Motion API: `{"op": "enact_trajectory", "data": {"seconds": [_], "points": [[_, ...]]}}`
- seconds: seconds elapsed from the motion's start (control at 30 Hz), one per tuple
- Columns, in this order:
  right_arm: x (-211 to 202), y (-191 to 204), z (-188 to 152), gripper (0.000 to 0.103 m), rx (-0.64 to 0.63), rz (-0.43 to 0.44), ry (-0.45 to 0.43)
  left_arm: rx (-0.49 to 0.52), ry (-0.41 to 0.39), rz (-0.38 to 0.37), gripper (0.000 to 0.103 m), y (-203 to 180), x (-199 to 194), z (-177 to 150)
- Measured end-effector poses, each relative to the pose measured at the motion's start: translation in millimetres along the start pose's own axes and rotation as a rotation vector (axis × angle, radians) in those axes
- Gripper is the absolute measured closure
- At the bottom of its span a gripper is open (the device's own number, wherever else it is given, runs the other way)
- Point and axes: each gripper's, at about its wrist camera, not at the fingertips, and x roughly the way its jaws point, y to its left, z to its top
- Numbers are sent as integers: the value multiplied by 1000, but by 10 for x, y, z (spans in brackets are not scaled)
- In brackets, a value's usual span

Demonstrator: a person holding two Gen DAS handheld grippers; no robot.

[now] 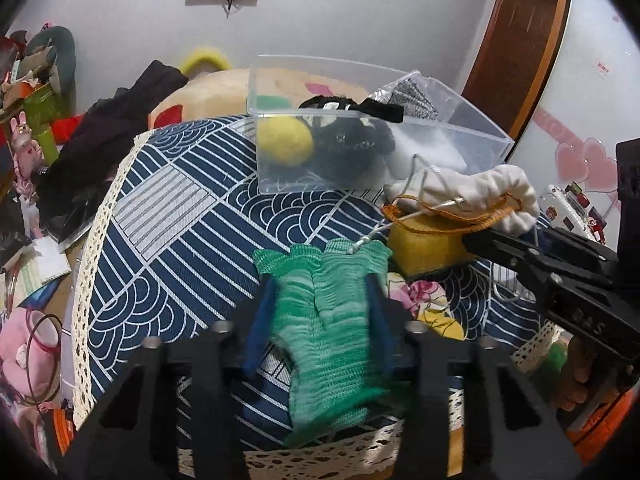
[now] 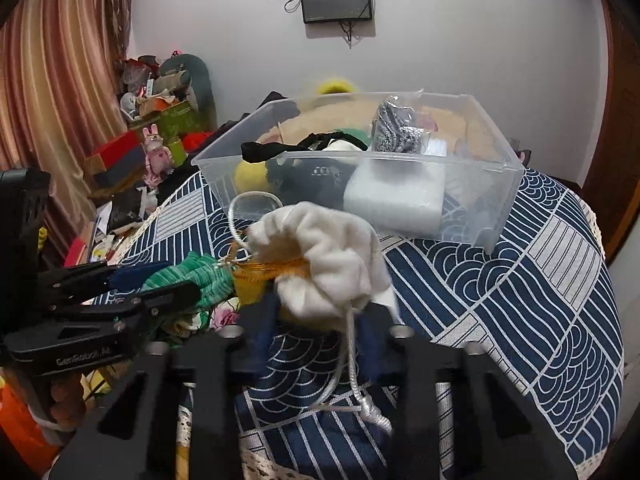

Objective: Organize soft objects
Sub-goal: 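Grasp the green knit glove with the left tool while the right tool grasps the white drawstring pouch, then carry the glove into the box with the left tool while the right tool drops the pouch in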

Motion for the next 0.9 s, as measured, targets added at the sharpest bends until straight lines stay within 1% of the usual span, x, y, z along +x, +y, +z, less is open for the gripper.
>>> {"op": "enact_trajectory", "data": {"seconds": [0.03, 0.1, 0.13, 0.2, 0.33, 0.47, 0.57, 0.63, 0.73, 0.77, 0.8, 0.87, 0.9], "points": [[-5, -8, 2, 80, 3, 3, -3, 3, -9, 1, 79, -8, -19, 0], [-45, -24, 6, 83, 12, 1, -21, 9, -23, -2, 91, -20, -60, 7], [-69, -28, 13, 83, 12, -2, -31, 10, -27, -6, 92, -21, -78, 13], [-134, -42, 24, 88, 17, -12, -58, 13, -39, 0, 97, -28, -110, 23], [-239, -61, 50, 90, 25, -24, -95, 10, -55, 0, 98, -25, -173, 45], [-255, -81, 54, 90, 25, -49, -105, 18, -82, 14, 99, -40, -270, 75], [-268, -104, 68, 90, 34, -49, -105, 12, -102, 15, 99, -32, -350, 101], [-265, -122, 62, 90, 27, -47, -81, 6, -113, 15, 99, -23, -396, 126], [-191, -141, 18, 83, 30, -30, -12, 8, -125, 14, 99, -28, -440, 145], [-170, -146, 1, 75, 34, -24, 2, 11, -126, 15, 99, -36, -445, 142], [-152, -151, -25, 62, 39, -24, 13, 12, -124, 15, 99, -45, -438, 138], [-148, -157, -64, 55, 42, -38, 14, 15, -114, 9, 99, -57, -412, 127], [-145, -155, -62, 55, 41, -42, 14, 17, -110, 7, 99, -64, -405, 122]]}}
